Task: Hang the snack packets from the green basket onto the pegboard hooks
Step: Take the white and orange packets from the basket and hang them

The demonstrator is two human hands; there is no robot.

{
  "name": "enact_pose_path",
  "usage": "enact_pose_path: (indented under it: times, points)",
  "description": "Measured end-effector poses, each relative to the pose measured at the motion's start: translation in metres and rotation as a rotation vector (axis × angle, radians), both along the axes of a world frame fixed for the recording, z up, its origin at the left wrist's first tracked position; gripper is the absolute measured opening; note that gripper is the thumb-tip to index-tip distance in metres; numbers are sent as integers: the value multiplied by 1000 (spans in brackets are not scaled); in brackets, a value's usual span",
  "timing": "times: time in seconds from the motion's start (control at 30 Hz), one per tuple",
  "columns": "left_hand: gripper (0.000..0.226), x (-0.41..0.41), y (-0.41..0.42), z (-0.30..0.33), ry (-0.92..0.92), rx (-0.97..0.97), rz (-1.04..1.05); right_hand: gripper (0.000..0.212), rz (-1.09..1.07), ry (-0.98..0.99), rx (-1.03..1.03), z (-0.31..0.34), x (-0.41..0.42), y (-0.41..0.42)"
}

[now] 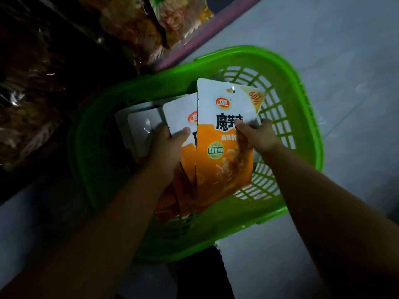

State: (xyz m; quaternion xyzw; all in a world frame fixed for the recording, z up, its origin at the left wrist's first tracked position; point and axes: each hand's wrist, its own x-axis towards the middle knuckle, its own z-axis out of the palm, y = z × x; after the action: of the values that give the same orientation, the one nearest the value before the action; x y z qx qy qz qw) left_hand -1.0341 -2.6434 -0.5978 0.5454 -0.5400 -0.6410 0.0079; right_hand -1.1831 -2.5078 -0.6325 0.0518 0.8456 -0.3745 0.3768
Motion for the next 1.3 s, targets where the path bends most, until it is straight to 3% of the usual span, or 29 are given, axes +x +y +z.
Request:
enact_pose_path:
  times: [0.13, 0.2, 0.3, 0.37, 0.43, 0.6, 0.73, 0.87, 0.97, 1.13, 1.27, 1.3]
  points:
    - [22, 36, -3, 6, 17, 85, 250, 78, 27, 56, -75, 6, 17, -11]
    - [10, 54, -3, 15, 21, 182, 378, 68, 4, 43, -50, 15, 20, -11]
    - [9, 67, -1, 38, 20, 221, 468, 39, -20, 85, -62, 40, 25, -2]
    - [7, 73, 0, 63, 10, 198, 457, 15, -15, 94, -127, 69, 34, 4]
    - [8, 77, 2, 99, 3, 166, 398, 11, -54, 60, -211, 111, 45, 10]
    - [37, 82, 8, 230, 37, 47, 361, 9, -127, -56, -352, 258, 69, 22]
    - [8, 93, 3, 347, 92, -25, 393, 9, -80, -10, -419, 391, 79, 17]
    - [8, 112, -10, 481, 203, -121, 424, 5, 79, 4, -519, 523, 92, -7]
    - [20, 130, -24, 575, 354, -259, 409, 7, 190, 27, -651, 610, 107, -37]
    - [28, 177, -55, 707, 556, -525, 490, 17, 351, 195, -864, 722, 142, -96]
    - [3, 230, -86, 778, 578, -753, 624, 15, 499, 305, -967, 788, 173, -144]
    - [7, 243, -95, 791, 587, -806, 646, 14, 522, 304, -1001, 800, 182, -156]
